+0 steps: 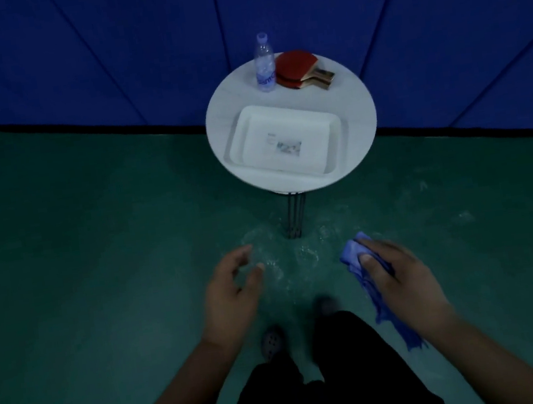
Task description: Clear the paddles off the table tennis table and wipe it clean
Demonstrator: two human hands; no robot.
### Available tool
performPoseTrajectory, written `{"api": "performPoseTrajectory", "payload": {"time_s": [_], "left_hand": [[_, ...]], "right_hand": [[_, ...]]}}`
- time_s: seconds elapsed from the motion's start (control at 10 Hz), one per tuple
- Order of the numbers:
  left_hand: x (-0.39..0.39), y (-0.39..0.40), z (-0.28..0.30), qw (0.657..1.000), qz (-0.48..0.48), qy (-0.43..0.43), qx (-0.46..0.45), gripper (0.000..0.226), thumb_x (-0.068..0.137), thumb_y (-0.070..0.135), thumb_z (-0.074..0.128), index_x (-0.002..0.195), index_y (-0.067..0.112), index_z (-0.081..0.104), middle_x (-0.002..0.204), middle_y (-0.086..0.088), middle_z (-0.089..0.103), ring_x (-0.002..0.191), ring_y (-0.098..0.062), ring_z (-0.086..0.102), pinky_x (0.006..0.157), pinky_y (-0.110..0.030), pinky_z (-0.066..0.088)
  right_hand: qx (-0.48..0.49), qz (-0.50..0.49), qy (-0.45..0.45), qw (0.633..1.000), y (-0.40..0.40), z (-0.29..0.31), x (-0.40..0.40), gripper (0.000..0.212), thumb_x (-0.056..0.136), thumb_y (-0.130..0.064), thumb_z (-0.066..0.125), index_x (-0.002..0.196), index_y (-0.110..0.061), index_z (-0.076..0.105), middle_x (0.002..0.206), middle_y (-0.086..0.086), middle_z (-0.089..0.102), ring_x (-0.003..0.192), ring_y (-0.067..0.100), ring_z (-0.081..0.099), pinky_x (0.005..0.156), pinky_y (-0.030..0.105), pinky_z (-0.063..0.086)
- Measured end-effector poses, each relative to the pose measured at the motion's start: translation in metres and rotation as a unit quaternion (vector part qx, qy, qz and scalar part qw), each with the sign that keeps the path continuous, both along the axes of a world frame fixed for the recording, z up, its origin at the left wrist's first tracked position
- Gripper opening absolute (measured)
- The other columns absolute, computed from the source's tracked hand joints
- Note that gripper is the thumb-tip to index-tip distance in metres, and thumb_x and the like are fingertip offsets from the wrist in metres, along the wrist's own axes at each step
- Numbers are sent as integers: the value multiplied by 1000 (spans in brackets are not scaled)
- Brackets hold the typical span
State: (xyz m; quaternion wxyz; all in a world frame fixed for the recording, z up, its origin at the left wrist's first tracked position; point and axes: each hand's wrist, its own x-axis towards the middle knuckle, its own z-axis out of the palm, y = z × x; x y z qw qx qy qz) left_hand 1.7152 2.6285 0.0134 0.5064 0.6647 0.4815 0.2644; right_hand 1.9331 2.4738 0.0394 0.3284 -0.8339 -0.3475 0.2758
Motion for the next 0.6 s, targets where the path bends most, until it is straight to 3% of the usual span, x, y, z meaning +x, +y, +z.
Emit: {"api": "performPoseTrajectory", "payload": {"time_s": [0.1,0.2,0.3,0.4,0.5,0.6], "left_hand": [[56,60,-8,1000,-9,-5,2,26,85,23,71,110,29,64,110,5,68,98,6,61,89,-7,43],[105,100,-22,1000,-10,1,7,31,84,30,68,114,21,66,110,4,68,100,2,62,89,-8,43],[149,126,-43,999,-9,28,-14,31,82,37,66,112,27,66,109,9,69,97,4,62,87,-8,43],[184,148,-62,998,-13,57,-35,35,76,51,58,108,37,63,105,17,68,94,10,61,82,-10,46],[208,168,-77,996,-18,69,-56,31,76,48,59,105,41,62,104,11,68,88,10,61,78,-10,46],[231,204,-97,995,15,58,-77,28,75,45,63,103,40,63,105,7,70,84,9,62,80,-10,45]], "right_hand": [[1,-20,3,1000,51,-15,45,31,98,-22,59,128,-23,66,126,-16,59,110,-9,49,89,-7,25],[3,-20,15,1000,99,-37,88,33,99,-25,57,131,-25,65,128,-16,59,111,-7,49,89,-6,26],[-32,0,47,998,142,-68,126,34,99,-26,57,132,-24,64,132,-6,61,117,7,55,90,4,32],[-66,25,59,996,181,-98,155,32,99,-23,59,130,-20,65,132,0,61,117,14,58,86,2,29],[-79,62,64,993,218,-119,178,32,100,-23,57,131,-20,65,135,1,59,119,15,57,93,6,31],[-71,70,55,993,271,-147,200,32,100,-20,58,130,-15,65,133,9,60,120,26,57,99,22,37]]}}
